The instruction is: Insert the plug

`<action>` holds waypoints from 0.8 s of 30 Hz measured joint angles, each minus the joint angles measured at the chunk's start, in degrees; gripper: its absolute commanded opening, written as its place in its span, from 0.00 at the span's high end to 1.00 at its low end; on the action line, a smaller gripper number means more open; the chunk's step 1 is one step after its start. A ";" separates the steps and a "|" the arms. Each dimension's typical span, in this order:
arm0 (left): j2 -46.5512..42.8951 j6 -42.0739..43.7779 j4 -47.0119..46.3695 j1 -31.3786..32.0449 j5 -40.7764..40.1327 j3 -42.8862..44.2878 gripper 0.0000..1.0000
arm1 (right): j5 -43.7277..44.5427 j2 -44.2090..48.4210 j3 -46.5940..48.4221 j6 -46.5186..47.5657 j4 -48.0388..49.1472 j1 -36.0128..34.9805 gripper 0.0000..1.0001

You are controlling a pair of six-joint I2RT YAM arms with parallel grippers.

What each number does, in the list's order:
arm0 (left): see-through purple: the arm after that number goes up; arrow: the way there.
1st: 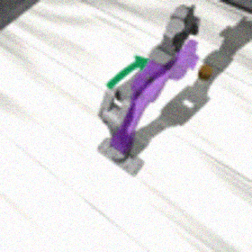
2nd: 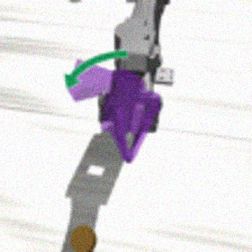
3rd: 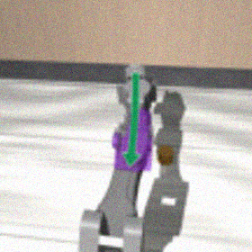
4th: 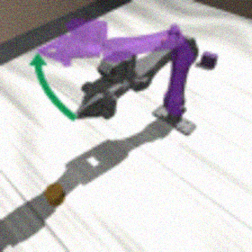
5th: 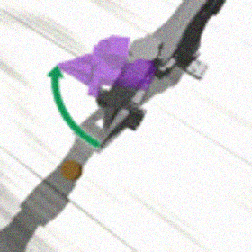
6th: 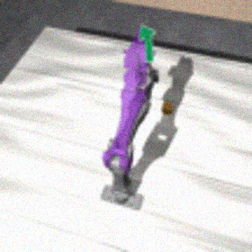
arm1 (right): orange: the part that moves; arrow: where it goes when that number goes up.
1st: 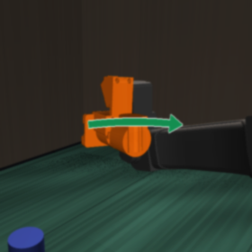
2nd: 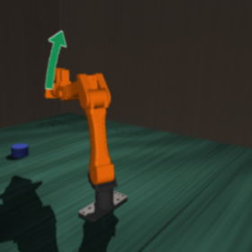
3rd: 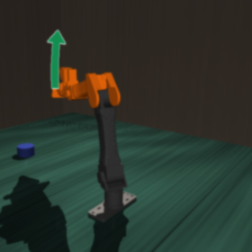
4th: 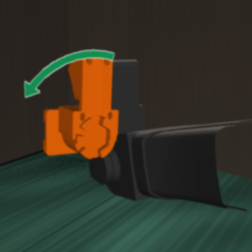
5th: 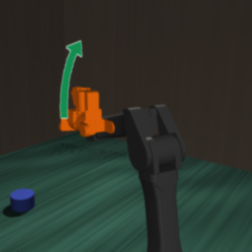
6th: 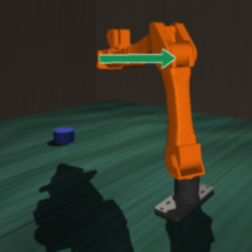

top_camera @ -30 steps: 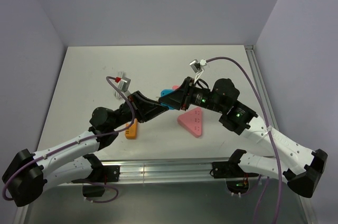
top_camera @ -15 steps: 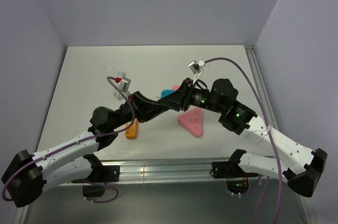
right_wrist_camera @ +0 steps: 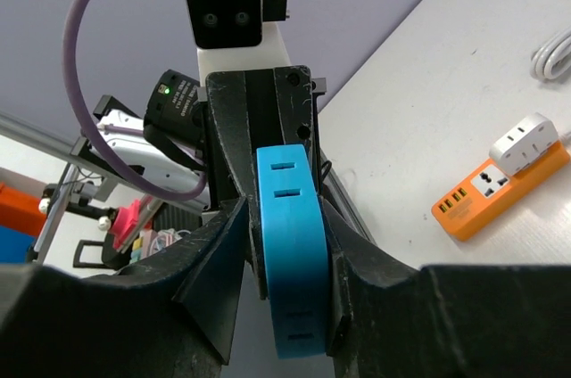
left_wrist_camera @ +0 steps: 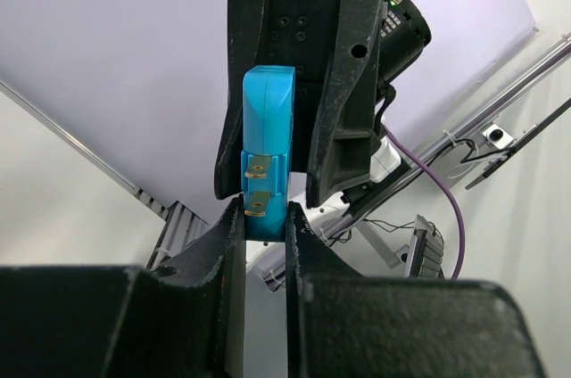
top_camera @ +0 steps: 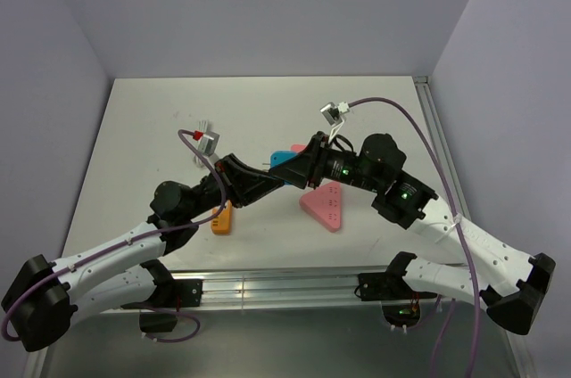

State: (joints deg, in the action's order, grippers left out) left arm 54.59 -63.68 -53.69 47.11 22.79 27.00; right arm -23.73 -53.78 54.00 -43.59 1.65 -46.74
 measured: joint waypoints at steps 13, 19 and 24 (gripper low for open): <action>-0.02 0.00 -0.02 -0.02 -0.15 -0.02 1.00 | -0.24 -0.81 0.00 -0.02 0.48 0.00 0.60; 0.00 0.00 -0.02 -0.02 -0.13 -0.02 1.00 | -0.22 -0.68 0.00 -0.02 0.72 0.00 0.60; 0.00 0.00 -0.02 -0.02 -0.13 -0.02 1.00 | 0.00 -0.63 0.00 0.02 0.63 0.00 0.63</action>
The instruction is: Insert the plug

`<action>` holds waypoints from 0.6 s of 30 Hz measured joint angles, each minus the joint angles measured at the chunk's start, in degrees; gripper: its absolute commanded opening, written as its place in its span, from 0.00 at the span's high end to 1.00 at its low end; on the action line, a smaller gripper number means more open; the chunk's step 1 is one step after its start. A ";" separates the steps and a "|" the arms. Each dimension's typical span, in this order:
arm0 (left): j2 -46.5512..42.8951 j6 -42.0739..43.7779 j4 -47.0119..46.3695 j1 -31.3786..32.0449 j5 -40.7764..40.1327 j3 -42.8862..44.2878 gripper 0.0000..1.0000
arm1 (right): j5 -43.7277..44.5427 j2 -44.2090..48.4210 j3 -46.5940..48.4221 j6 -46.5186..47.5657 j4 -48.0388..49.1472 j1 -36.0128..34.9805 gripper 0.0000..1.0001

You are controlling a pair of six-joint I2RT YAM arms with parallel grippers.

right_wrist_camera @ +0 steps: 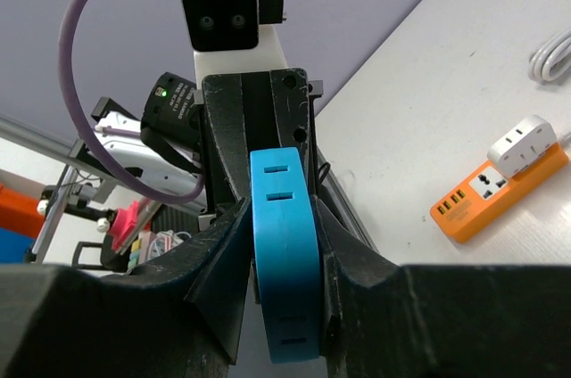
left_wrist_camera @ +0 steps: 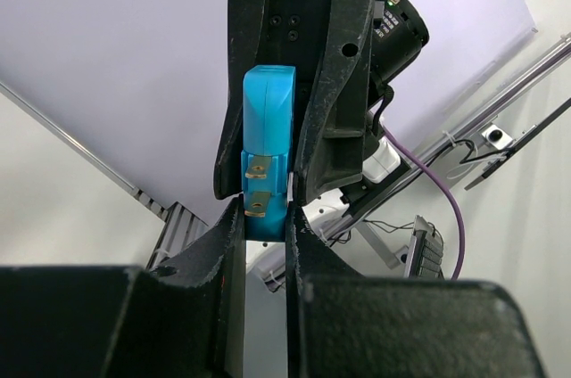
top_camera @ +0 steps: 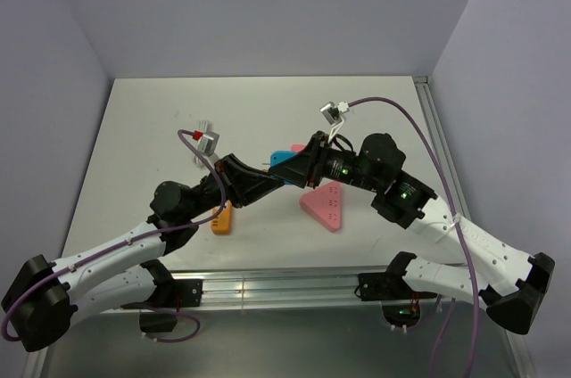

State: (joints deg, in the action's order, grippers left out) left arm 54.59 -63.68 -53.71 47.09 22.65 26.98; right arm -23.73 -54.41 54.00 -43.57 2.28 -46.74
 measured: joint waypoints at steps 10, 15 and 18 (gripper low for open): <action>-0.13 -0.07 -0.44 0.02 0.07 -0.02 1.00 | -0.04 0.11 0.00 -0.04 0.22 0.00 0.67; -0.46 -0.04 -0.70 0.04 0.15 -0.35 1.00 | -0.57 0.07 0.00 -0.26 0.31 0.00 0.67; -0.48 -0.48 -1.01 0.04 0.35 -0.39 1.00 | -1.01 0.07 0.00 -0.02 0.59 0.00 0.95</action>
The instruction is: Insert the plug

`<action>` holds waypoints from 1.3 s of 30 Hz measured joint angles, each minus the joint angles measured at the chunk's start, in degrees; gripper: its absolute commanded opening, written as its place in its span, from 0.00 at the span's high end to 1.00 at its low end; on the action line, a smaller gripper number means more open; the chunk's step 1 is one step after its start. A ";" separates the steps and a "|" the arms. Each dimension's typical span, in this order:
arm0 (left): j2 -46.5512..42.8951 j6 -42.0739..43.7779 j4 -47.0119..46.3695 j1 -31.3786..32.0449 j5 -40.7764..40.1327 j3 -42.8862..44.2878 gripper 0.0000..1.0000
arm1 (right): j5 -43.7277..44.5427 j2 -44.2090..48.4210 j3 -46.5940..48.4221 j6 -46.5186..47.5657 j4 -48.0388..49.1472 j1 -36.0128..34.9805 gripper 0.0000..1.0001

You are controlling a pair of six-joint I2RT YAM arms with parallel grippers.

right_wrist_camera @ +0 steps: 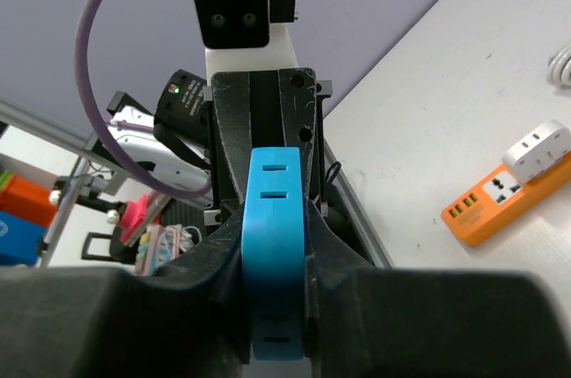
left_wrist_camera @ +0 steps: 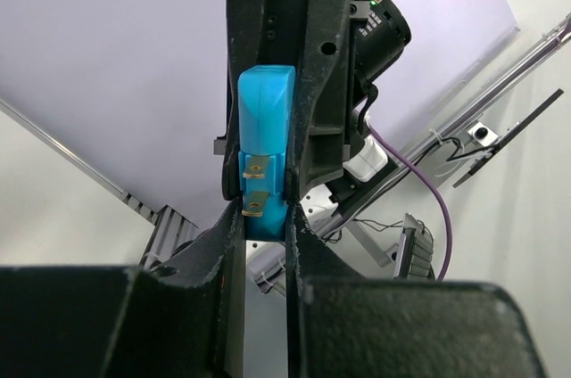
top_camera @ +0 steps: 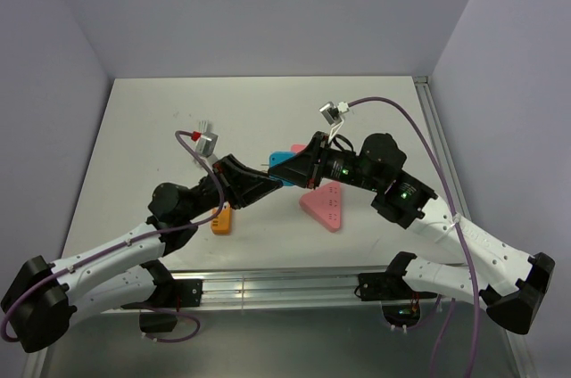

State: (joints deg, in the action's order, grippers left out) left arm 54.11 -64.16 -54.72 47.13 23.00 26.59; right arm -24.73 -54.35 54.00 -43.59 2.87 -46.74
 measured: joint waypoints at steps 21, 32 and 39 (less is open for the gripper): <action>-14.03 14.51 28.00 -0.11 -13.73 0.02 0.38 | 5.79 1.95 0.35 1.40 -18.60 15.63 1.00; 12.68 15.15 27.50 -3.93 -10.97 0.13 0.40 | 8.92 -11.82 1.31 8.63 -38.60 26.01 1.00; 29.68 13.29 21.97 -6.45 -3.41 4.57 0.26 | 9.25 -18.21 2.73 12.85 -44.19 27.67 1.00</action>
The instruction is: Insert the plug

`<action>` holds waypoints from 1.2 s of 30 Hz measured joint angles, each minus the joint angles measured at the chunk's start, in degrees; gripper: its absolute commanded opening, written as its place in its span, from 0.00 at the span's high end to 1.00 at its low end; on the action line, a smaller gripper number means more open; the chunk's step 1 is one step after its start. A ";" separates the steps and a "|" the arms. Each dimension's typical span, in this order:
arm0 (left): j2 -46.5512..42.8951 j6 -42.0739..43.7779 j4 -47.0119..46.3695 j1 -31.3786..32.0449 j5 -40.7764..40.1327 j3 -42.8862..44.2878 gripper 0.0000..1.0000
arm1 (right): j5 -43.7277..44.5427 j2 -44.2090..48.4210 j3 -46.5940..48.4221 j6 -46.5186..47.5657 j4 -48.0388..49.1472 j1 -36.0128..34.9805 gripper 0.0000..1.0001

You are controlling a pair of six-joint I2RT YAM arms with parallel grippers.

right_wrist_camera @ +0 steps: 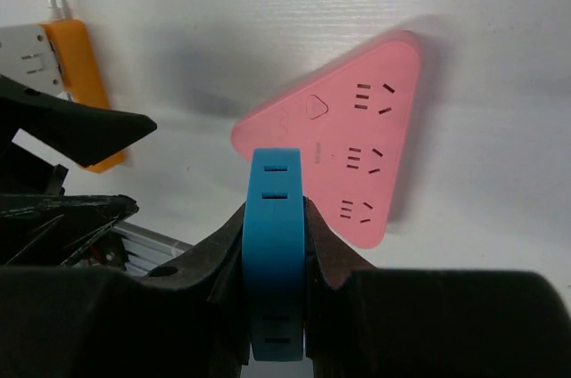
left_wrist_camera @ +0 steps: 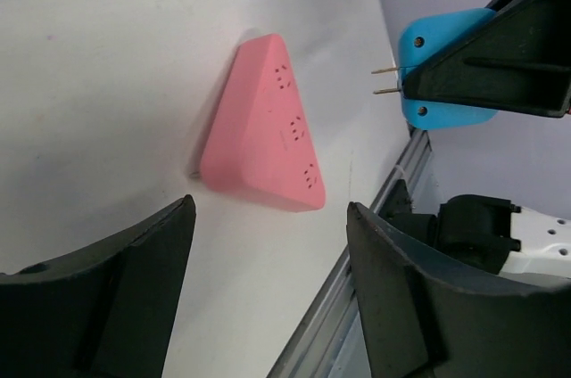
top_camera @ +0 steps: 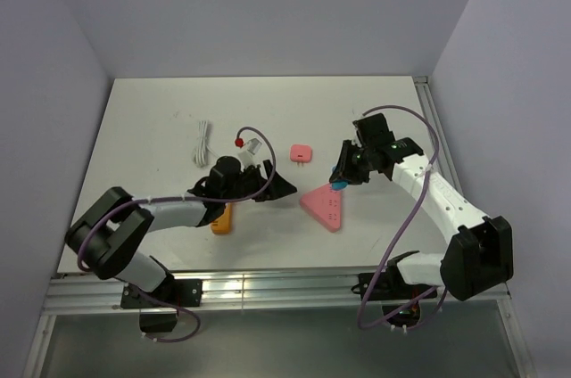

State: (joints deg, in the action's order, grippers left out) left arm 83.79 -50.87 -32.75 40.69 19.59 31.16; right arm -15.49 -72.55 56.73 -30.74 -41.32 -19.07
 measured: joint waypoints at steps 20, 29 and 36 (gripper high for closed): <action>18.78 -10.03 -17.66 -0.59 9.20 3.43 0.29 | -1.66 -1.90 0.59 3.54 0.87 2.58 1.00; 19.19 -9.64 -16.15 1.36 8.07 3.65 0.27 | -2.27 -1.90 0.57 3.65 1.95 2.62 1.00; 20.28 -9.62 -15.76 2.47 7.43 4.63 0.27 | -2.62 -1.90 0.55 3.65 2.43 2.62 1.00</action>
State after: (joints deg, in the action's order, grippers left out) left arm 104.07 -60.49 -48.51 43.16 27.03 35.79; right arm -18.11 -74.46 57.28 -27.09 -38.89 -16.45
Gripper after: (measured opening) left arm 0.726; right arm 0.274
